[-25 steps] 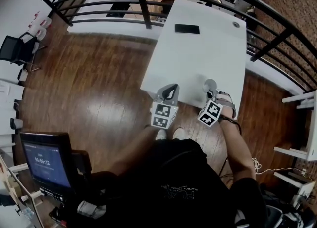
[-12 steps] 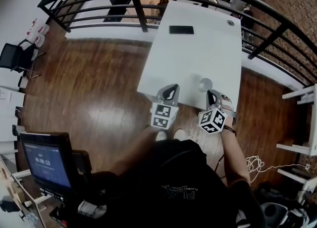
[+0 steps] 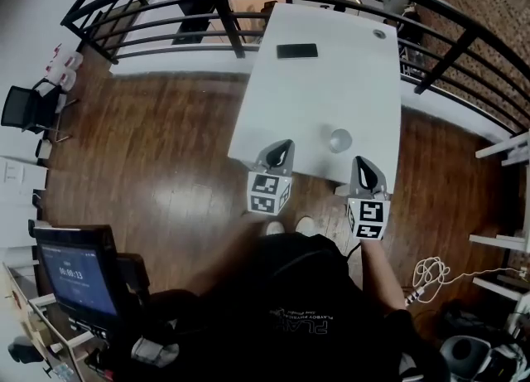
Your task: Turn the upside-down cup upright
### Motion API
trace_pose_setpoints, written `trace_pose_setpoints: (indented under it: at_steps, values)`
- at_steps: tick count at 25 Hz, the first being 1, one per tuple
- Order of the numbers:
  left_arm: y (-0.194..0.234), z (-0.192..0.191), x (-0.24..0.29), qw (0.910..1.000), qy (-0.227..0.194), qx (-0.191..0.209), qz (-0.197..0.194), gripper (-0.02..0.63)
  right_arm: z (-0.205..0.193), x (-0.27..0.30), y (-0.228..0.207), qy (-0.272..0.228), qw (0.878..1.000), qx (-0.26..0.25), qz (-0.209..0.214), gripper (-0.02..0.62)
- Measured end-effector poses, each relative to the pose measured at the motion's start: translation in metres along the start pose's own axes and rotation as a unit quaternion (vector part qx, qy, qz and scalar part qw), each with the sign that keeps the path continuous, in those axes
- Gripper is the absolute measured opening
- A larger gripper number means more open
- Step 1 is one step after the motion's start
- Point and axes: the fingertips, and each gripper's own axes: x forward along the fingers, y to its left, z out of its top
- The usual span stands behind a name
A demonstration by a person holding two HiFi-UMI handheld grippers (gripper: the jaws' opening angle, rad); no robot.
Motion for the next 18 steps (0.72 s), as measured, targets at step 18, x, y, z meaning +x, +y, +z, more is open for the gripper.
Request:
trace_pose_setpoints:
  at_steps: [18]
  values:
    - [-0.042,-0.003,-0.023,0.9993,0.0,0.033,0.018,-0.005,-0.034,-0.029,0.005,-0.025,0.994,0.107,0.01,0.013]
